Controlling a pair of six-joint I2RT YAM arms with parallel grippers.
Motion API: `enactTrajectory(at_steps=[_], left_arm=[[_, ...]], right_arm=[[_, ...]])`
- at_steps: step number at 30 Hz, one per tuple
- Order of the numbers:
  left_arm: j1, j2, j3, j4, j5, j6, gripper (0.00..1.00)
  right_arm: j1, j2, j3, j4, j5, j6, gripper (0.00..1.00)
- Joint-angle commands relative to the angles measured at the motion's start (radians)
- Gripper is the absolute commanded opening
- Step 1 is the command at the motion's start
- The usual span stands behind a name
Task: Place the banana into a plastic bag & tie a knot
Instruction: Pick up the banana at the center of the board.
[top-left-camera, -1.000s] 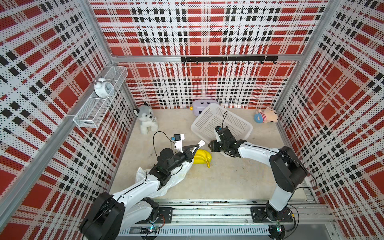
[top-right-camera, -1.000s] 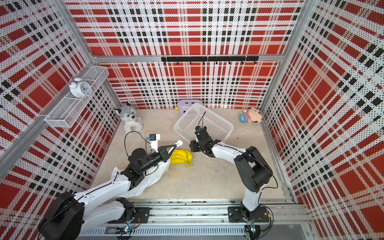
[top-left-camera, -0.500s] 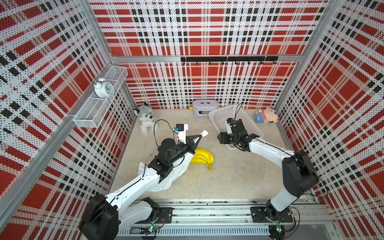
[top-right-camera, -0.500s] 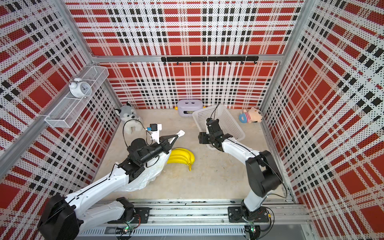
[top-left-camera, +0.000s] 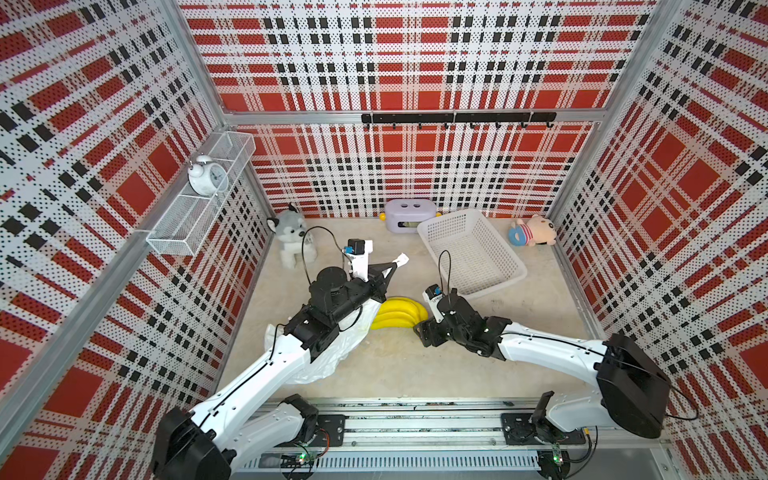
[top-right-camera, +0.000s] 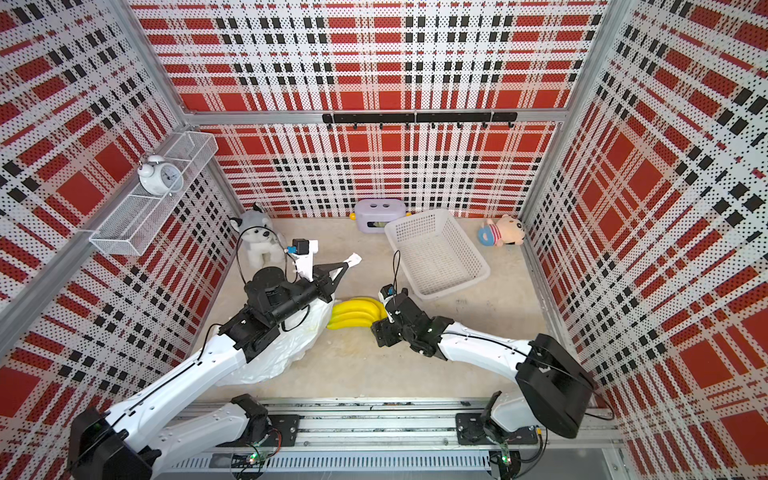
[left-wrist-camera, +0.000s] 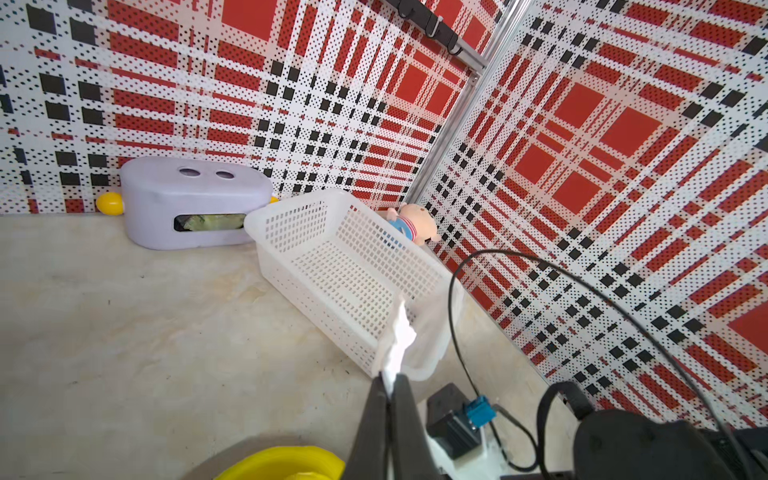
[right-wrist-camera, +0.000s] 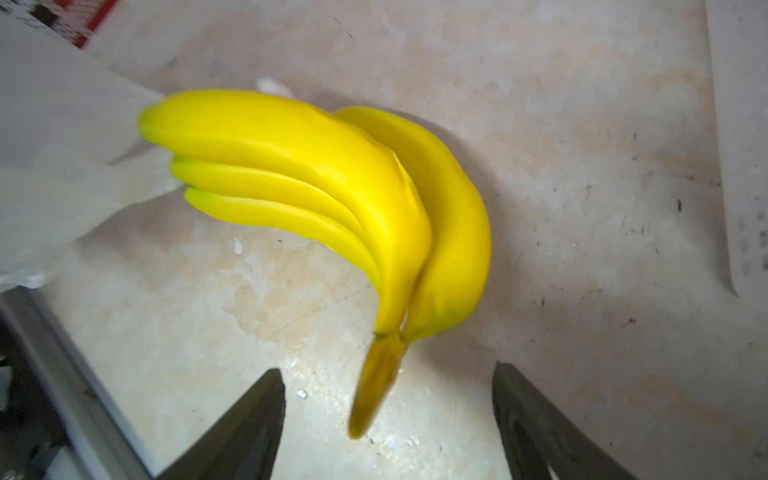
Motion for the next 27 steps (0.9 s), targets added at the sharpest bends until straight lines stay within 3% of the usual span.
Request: enactTrajectory(at_steps=[1, 5, 13, 15, 20, 21, 27], left_arm=[[0.004, 0.007, 0.028, -0.038, -0.012, 0.027, 0.0], [0.003, 0.024, 0.045, -0.043, -0.008, 0.031, 0.0], [0.002, 0.021, 0.064, -0.06, -0.009, 0.061, 0.0], [0.002, 0.013, 0.069, -0.061, -0.009, 0.07, 0.0], [0.004, -0.001, 0.092, -0.054, 0.012, 0.098, 0.0], [0.007, -0.006, 0.098, -0.049, 0.024, 0.103, 0.0], [0.048, -0.039, 0.077, 0.103, 0.236, 0.081, 0.0]], right_arm=[[0.045, 0.066, 0.008, 0.057, 0.098, 0.057, 0.83], [0.059, 0.166, 0.032, 0.049, 0.172, 0.138, 0.79], [0.06, 0.27, 0.13, 0.12, 0.22, 0.099, 0.69], [0.06, 0.29, 0.147, 0.129, 0.219, 0.058, 0.57], [0.059, 0.277, 0.178, 0.066, 0.282, 0.042, 0.05], [0.059, 0.257, 0.183, 0.03, 0.32, 0.042, 0.0], [0.039, 0.032, 0.159, -0.163, 0.503, 0.019, 0.0]])
